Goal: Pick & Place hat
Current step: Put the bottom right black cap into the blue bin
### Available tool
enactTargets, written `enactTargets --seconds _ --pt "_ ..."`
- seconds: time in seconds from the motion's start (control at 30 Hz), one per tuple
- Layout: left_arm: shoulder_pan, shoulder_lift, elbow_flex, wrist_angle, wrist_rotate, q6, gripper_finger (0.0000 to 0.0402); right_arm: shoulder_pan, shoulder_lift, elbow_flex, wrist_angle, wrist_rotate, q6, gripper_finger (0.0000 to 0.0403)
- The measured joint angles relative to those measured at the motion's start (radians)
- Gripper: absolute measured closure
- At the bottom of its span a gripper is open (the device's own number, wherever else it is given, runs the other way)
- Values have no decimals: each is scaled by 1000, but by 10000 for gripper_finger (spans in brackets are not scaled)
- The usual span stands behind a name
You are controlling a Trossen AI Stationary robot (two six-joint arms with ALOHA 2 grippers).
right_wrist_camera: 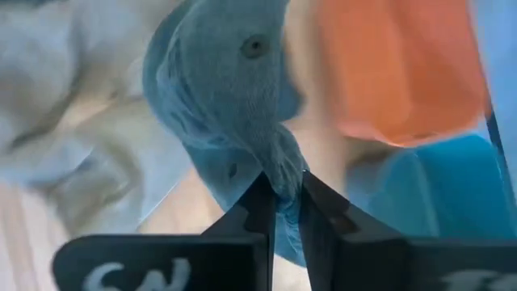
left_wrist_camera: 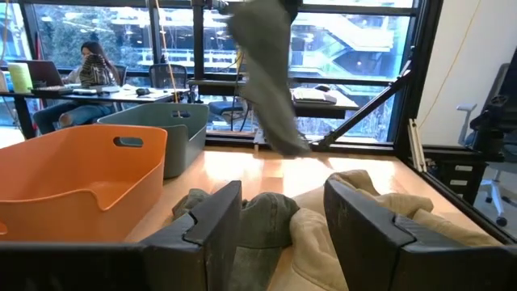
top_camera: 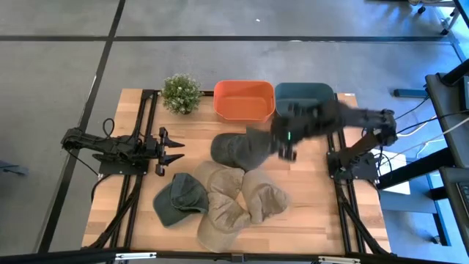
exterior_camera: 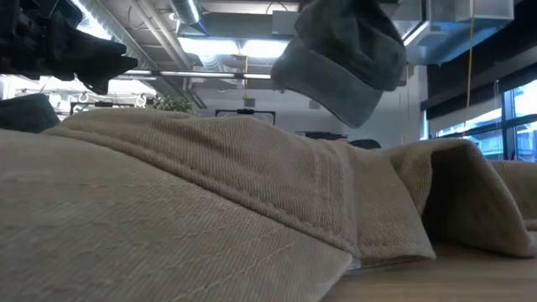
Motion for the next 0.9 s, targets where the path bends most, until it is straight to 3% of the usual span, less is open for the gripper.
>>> enactTargets --seconds 0.33,0.63,0.9 --pt "0 0 0 0 -3 0 229 -389 -56 156 -14 -9 109 365" --pt "0 0 0 0 -4 0 229 -653 -150 42 -16 -18 176 366" --pt "0 0 0 0 -4 0 229 -790 -166 -152 -13 3 203 366"
